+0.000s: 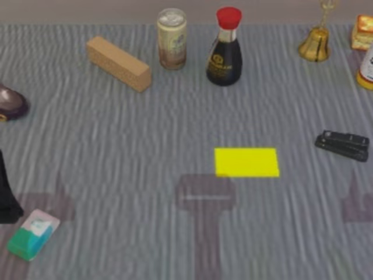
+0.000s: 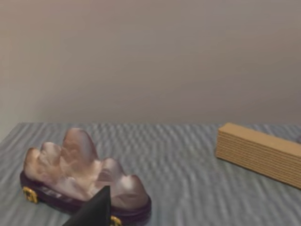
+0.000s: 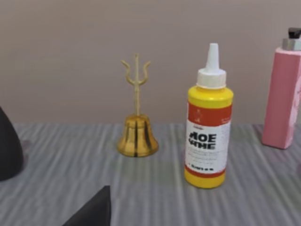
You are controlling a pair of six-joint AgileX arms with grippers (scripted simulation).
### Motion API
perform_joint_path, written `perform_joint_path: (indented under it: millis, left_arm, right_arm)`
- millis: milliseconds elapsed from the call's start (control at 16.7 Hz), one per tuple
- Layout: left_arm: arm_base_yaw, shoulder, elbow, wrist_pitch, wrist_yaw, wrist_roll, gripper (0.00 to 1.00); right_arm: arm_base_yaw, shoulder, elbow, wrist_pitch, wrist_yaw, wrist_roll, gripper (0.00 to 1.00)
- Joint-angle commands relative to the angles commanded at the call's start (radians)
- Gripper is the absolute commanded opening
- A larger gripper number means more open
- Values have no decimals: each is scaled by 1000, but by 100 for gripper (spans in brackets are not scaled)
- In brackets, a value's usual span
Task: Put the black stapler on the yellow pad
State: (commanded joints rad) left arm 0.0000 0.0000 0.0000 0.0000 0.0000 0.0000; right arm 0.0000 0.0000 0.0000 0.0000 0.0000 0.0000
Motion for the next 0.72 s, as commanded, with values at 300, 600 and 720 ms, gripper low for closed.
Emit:
perform_joint_path:
  millis: [300, 600, 720]
  left_arm:
    - [0, 0, 0, 0, 0, 0, 100]
    - [0, 0, 0, 0, 0, 0, 100]
    - [0, 0, 0, 0, 0, 0, 100]
  right_arm:
    - [7, 62, 62, -47, -2, -37, 100]
    - [25, 377, 363, -254, -3, -201, 100]
    - [35, 575, 529, -368, -1, -291, 100]
